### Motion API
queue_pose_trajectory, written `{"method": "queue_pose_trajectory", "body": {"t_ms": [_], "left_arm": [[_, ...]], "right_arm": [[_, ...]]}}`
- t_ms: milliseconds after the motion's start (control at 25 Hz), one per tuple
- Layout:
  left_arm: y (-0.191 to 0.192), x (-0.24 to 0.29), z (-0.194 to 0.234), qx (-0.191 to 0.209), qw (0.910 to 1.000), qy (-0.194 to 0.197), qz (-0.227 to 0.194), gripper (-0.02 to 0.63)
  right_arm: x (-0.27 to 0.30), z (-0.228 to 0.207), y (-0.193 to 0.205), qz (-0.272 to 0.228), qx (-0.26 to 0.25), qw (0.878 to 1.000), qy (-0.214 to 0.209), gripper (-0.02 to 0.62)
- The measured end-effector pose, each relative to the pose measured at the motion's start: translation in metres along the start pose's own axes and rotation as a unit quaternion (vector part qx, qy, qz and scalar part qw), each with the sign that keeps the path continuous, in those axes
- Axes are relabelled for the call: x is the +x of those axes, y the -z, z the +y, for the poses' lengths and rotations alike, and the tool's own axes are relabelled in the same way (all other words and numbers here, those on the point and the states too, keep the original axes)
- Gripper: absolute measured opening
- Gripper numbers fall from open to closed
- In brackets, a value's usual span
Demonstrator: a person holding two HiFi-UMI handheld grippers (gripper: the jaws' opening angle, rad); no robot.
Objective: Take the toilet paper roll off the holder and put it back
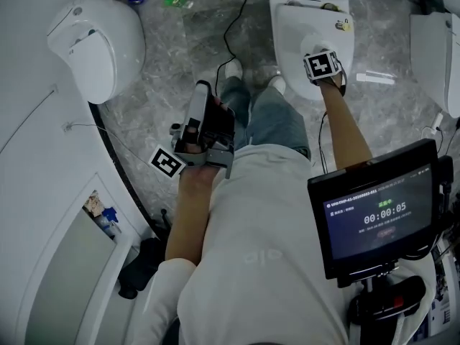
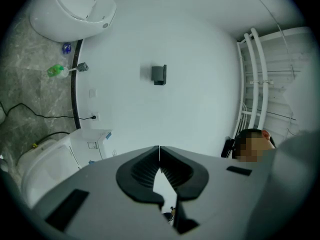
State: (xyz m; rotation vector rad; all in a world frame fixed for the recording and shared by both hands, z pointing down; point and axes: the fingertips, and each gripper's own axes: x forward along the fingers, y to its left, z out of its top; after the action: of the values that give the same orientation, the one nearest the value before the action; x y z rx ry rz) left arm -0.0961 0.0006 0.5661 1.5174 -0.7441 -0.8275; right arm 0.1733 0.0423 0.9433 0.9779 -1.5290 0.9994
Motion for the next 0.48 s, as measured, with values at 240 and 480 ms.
{"method": "queue_pose_trajectory", "body": {"t_ms": [240, 480], "left_arm": [[-0.019, 0.001, -0.070, 0.000, 0.9986, 0.052, -0.005, 0.005], [-0.064, 0.021, -0.141, 0.002, 0.9948, 0.102, -0.004, 0.005]], "right_arm": [[-0.120, 0.042, -0.091, -0.107, 0.027, 0.993, -0.033, 0.181], [-0.265, 0.108, -0.211, -0.224, 0.048, 0.966, -0.118, 0.181]]}}
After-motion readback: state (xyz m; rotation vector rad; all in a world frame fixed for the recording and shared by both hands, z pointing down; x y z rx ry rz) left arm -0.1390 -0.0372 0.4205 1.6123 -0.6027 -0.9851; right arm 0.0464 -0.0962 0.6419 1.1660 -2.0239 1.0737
